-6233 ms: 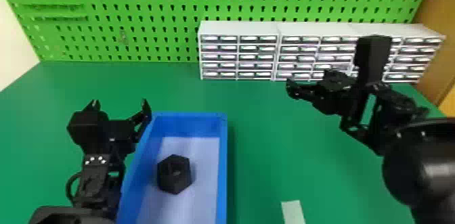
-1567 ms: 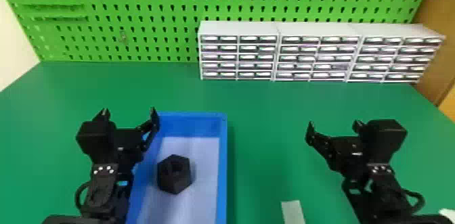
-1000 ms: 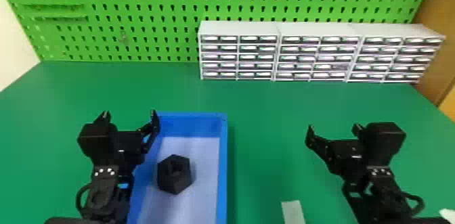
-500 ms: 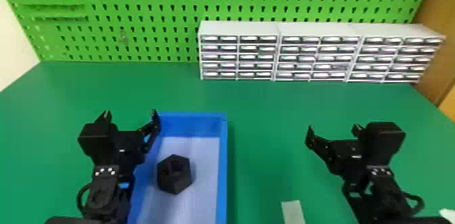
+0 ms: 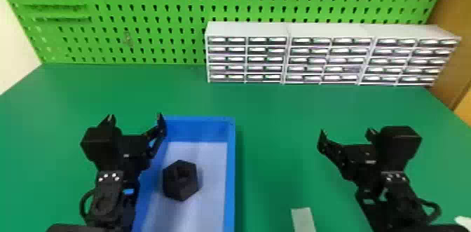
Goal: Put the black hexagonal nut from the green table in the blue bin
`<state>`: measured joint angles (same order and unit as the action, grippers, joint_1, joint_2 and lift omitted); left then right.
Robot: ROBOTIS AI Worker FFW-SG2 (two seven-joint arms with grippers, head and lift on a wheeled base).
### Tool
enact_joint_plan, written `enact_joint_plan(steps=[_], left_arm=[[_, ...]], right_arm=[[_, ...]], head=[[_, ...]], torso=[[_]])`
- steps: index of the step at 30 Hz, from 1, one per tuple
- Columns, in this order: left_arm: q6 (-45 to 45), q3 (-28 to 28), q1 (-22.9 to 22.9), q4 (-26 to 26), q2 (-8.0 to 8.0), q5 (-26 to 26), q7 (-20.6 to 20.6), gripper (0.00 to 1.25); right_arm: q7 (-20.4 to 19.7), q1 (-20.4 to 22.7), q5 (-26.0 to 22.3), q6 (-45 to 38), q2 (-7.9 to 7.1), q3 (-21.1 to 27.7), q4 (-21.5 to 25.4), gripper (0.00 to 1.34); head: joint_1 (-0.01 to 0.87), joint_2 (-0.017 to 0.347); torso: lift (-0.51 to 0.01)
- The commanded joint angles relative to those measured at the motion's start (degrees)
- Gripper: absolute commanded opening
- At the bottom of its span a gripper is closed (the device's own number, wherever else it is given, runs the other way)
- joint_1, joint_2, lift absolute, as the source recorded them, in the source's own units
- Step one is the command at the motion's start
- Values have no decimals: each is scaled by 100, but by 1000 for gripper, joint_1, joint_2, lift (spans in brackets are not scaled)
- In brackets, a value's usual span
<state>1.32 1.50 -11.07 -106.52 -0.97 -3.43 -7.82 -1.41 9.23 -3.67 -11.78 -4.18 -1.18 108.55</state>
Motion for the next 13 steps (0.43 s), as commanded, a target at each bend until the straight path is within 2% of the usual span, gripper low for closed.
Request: enact_joint_plan(steps=[1,13], left_arm=[[0,0,9,0,1,0,0,1032],[0,0,9,0,1,9,0,1032]], right_arm=[[0,0,-3,0,-4,-5,0,1216],[0,0,-29,-35,-4,-5,0,1216]], head=[[657,57],[657,57]], torso=[[-95],[-95]])
